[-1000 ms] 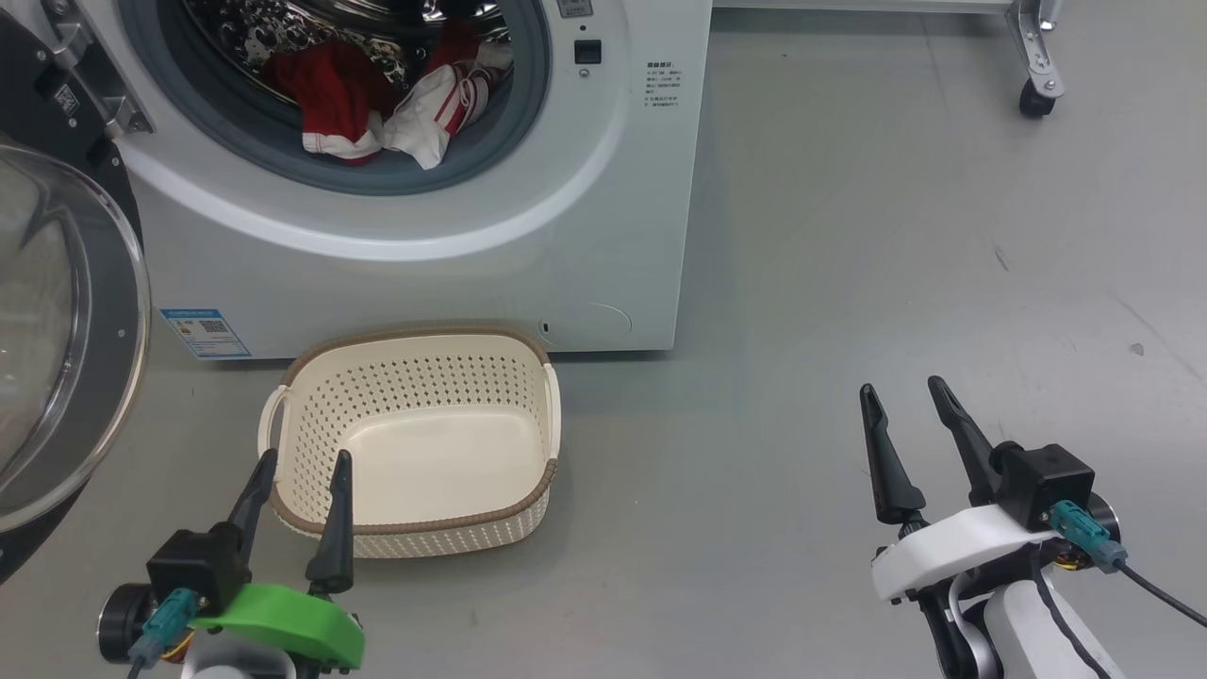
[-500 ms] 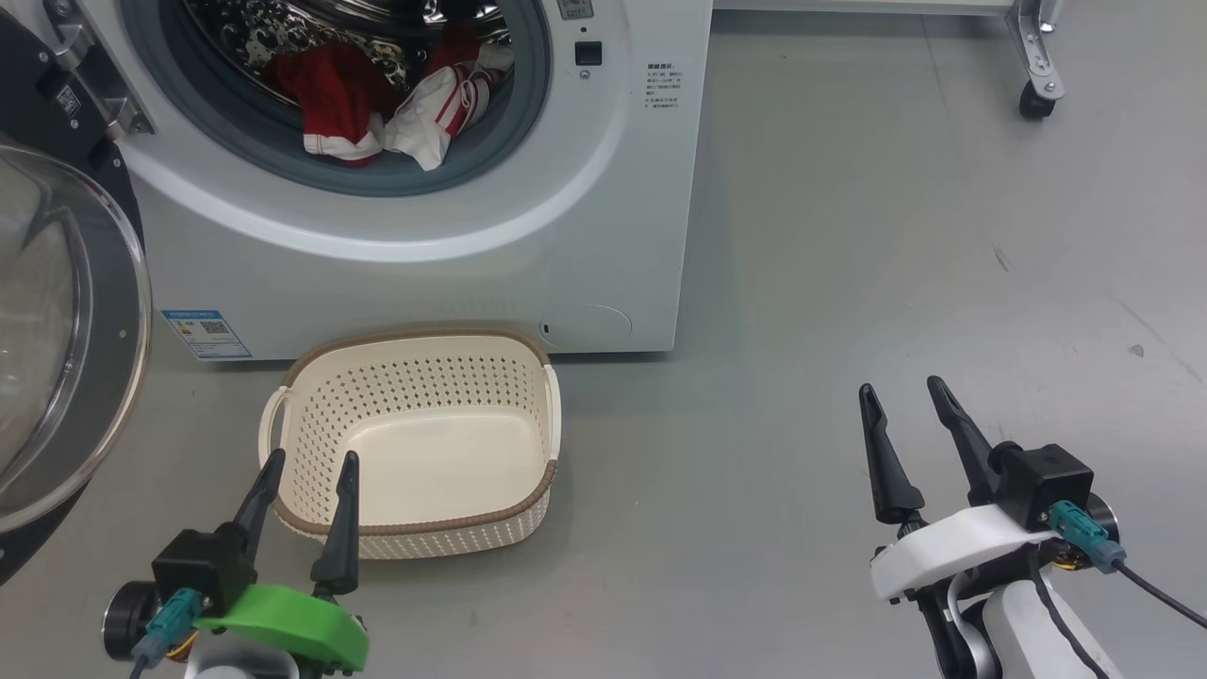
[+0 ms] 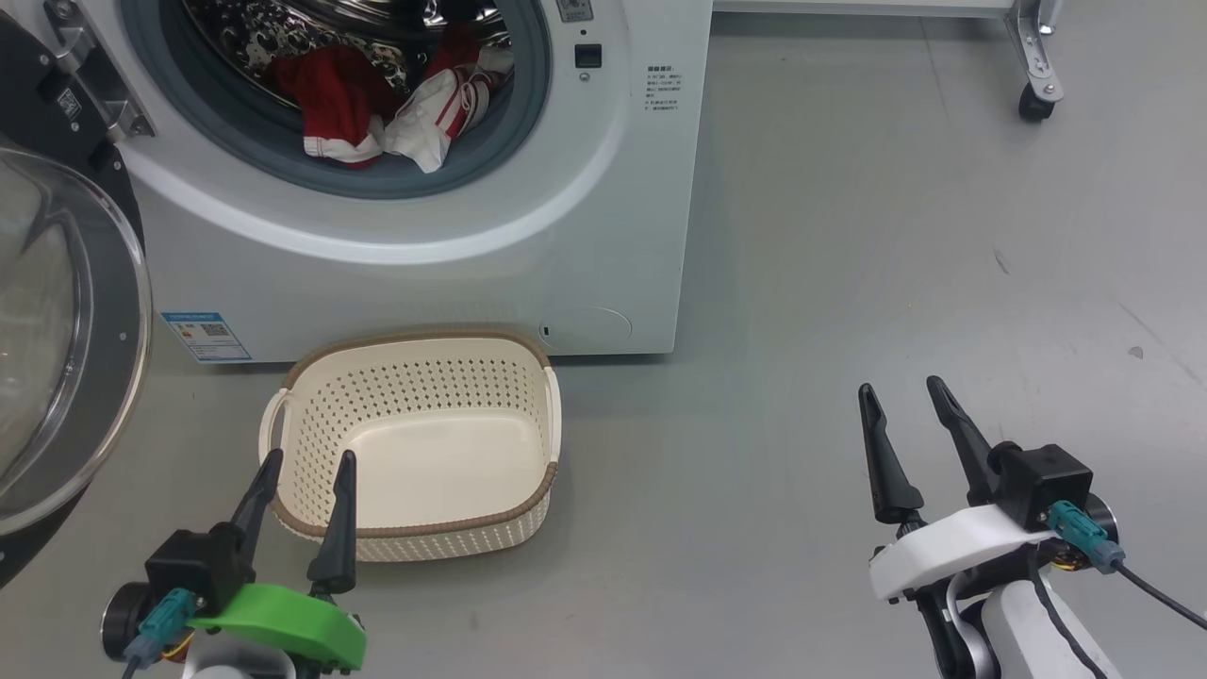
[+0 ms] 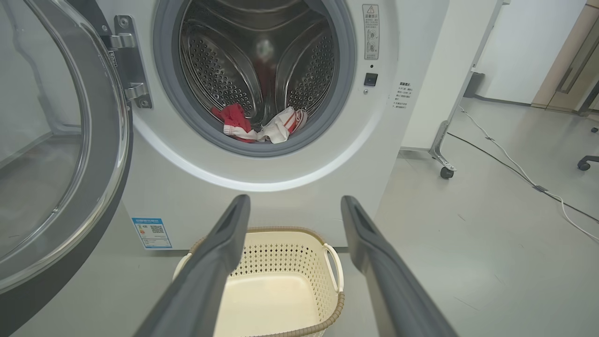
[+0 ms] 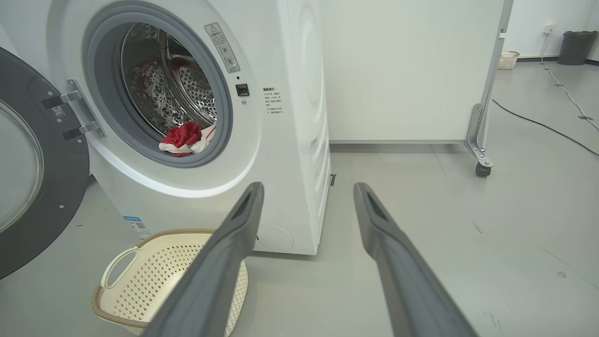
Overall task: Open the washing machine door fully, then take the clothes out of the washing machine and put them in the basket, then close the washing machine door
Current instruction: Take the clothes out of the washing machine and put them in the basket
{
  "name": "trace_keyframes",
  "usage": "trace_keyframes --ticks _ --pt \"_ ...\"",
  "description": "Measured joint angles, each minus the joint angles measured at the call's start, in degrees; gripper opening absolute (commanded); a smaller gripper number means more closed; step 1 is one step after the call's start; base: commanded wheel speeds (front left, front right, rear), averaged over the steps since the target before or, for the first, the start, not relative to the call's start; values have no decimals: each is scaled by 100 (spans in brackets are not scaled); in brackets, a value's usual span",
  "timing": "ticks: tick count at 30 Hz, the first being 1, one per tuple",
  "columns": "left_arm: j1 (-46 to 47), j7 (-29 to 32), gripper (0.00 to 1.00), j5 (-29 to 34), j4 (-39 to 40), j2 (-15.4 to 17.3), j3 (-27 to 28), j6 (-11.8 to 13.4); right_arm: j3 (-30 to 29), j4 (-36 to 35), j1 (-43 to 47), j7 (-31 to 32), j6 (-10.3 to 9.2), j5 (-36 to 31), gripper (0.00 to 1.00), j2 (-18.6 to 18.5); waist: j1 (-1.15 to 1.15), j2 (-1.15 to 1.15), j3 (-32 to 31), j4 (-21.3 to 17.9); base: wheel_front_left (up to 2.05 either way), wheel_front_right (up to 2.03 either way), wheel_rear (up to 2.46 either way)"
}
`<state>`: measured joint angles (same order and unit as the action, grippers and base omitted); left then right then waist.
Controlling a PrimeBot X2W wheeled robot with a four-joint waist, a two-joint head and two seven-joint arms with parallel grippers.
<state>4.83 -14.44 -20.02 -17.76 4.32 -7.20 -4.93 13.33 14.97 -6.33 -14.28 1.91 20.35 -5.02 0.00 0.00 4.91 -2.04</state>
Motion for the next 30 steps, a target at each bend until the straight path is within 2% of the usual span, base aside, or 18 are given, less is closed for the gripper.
trace_keyframes --ticks 14,24,30 --pt "0 0 100 -12 3 -4 63 0 -7 27 59 0 48 -36 100 4 0 0 -38 7 61 -61 0" --pt "0 0 100 10 0 -4 74 5 -5 65 97 0 56 -43 100 37 0 0 -74 50 110 -110 0" --pt "0 0 100 167 -2 30 118 111 -4 86 99 0 65 -43 100 53 0 0 -92 79 130 -130 0"
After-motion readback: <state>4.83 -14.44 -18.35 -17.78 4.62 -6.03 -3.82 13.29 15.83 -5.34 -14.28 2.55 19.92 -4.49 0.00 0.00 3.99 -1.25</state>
